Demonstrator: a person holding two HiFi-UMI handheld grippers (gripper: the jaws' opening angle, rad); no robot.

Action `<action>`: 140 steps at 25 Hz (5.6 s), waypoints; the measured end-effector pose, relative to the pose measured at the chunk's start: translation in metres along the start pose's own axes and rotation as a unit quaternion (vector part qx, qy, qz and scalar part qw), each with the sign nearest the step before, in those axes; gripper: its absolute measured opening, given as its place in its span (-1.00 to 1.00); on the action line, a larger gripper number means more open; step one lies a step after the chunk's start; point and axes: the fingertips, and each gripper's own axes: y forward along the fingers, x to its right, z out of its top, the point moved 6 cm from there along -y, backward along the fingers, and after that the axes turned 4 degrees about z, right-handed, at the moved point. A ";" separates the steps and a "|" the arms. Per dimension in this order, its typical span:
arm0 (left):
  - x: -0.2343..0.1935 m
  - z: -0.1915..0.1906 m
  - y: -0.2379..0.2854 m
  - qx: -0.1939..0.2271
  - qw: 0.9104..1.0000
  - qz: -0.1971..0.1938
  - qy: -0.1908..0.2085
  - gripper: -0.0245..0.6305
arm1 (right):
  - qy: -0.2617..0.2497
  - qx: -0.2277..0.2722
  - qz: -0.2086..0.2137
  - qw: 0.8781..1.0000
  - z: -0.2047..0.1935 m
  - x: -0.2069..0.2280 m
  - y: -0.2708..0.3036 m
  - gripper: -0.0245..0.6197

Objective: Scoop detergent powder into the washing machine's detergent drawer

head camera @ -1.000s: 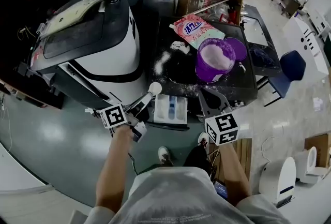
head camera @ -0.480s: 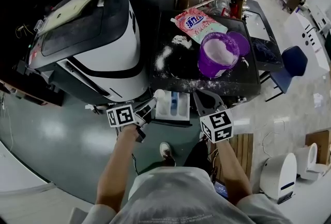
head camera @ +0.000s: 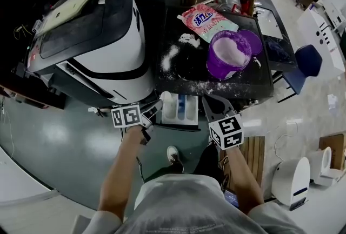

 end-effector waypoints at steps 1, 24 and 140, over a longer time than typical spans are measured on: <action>-0.001 0.000 0.001 -0.006 1.000 0.001 0.005 -0.88 | 0.001 -0.001 -0.001 1.000 0.000 0.001 0.000 -0.90; -0.015 0.002 0.043 -0.112 0.967 0.104 0.202 -0.88 | 0.021 -0.018 -0.008 1.000 -0.017 0.007 0.006 -0.90; 0.268 0.132 -0.070 0.247 0.845 0.050 0.471 -0.88 | -0.139 0.164 -0.035 0.976 0.196 0.097 -0.102 -0.90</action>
